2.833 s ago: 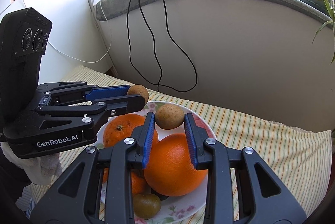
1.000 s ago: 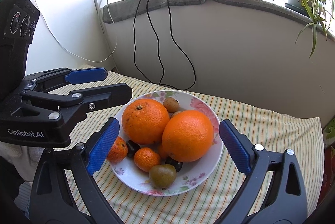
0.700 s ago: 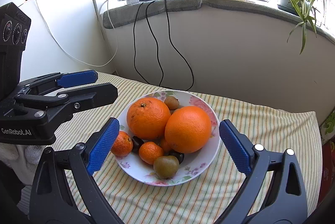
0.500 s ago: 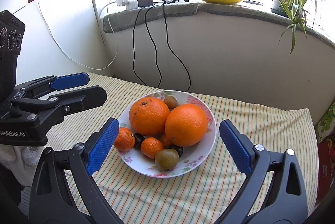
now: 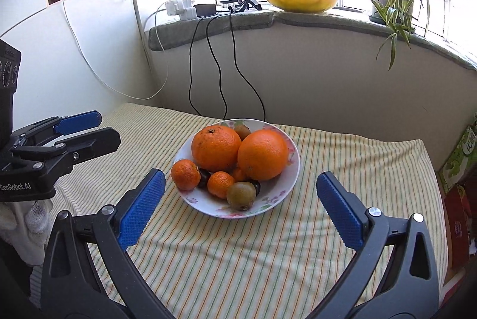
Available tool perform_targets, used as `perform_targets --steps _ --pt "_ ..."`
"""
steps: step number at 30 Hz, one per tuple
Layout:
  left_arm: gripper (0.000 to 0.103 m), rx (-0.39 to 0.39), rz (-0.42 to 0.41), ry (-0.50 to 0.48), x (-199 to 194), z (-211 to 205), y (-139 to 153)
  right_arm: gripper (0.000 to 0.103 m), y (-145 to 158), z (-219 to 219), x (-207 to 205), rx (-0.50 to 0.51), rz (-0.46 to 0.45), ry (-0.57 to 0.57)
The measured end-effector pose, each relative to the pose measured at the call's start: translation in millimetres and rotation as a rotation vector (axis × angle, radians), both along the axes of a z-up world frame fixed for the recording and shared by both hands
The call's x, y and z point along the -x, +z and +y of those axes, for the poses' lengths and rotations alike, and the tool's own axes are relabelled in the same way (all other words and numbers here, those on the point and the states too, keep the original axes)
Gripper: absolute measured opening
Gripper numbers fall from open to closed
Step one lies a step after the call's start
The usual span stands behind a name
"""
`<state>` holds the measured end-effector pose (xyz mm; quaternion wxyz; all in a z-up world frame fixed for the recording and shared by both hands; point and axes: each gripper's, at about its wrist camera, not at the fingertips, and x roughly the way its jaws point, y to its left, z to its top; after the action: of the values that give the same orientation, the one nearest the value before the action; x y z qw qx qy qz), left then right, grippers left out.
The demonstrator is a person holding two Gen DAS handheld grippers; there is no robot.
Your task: Organize fruits
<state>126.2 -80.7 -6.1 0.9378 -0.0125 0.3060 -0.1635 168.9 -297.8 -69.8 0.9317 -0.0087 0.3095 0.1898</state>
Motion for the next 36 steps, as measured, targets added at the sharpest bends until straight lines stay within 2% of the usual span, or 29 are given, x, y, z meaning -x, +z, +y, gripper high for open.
perform_targets --steps 11,36 --pt "0.081 -0.002 -0.008 0.012 14 6 1 0.103 0 -4 13 -0.021 0.003 -0.021" --pt "0.081 -0.006 -0.02 0.009 20 6 3 0.103 4 1 21 -0.028 -0.001 -0.016"
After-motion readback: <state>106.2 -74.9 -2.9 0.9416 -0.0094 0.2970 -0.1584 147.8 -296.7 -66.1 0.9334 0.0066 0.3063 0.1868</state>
